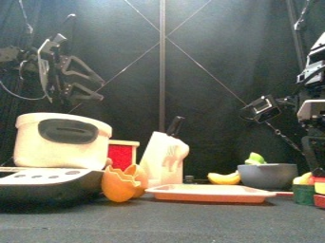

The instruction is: Grab pairing knife handle

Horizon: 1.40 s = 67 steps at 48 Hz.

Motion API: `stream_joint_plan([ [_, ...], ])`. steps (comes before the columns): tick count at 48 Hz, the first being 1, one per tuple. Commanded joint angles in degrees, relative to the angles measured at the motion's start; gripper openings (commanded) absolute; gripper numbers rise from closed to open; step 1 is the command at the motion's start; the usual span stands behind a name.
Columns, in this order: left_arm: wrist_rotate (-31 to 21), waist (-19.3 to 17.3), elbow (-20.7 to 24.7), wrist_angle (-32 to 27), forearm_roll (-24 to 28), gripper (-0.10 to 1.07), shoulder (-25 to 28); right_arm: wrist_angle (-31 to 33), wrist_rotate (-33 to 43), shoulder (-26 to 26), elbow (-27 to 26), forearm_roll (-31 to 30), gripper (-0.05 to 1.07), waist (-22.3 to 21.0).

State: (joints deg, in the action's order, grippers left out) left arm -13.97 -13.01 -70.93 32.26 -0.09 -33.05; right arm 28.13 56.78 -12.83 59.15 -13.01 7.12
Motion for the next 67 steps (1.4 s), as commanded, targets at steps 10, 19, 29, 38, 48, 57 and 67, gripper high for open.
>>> stream_joint_plan([
  [10, 0.1, 0.1, 0.7, 0.4, 0.1, 0.87, 0.1, -1.0, -0.1, 1.0, -0.6, -0.1, 0.72, -0.2],
  [19, 0.1, 0.1, 0.7, 0.5, 0.1, 0.87, 0.1, -1.3, -0.2, 2.6, -0.6, -0.3, 0.72, -0.2],
  [29, 0.1, 0.0, 0.7, 0.5, 0.0, 0.87, 0.1, -1.0, -0.2, 2.7, -1.1, -2.0, 0.69, 0.2],
  [38, 0.1, 0.1, 0.7, 0.5, 0.0, 0.87, 0.1, 1.7, -0.2, 1.2, -2.5, -2.5, 0.68, 0.3],
  [48, 0.1, 0.1, 0.7, 0.5, -0.1, 0.87, 0.1, 6.4, -0.2, -0.7, -3.5, -2.5, 0.66, 0.7],
  [57, 0.1, 0.0, 0.5, 0.5, 0.0, 0.87, 0.1, 7.0, -0.2, -1.0, -3.3, -2.4, 0.61, 1.0],
  [67, 0.1, 0.1, 0.7, 0.5, 0.0, 0.87, 0.1, 5.2, -0.1, -1.1, -3.0, -2.5, 0.61, 1.0],
])
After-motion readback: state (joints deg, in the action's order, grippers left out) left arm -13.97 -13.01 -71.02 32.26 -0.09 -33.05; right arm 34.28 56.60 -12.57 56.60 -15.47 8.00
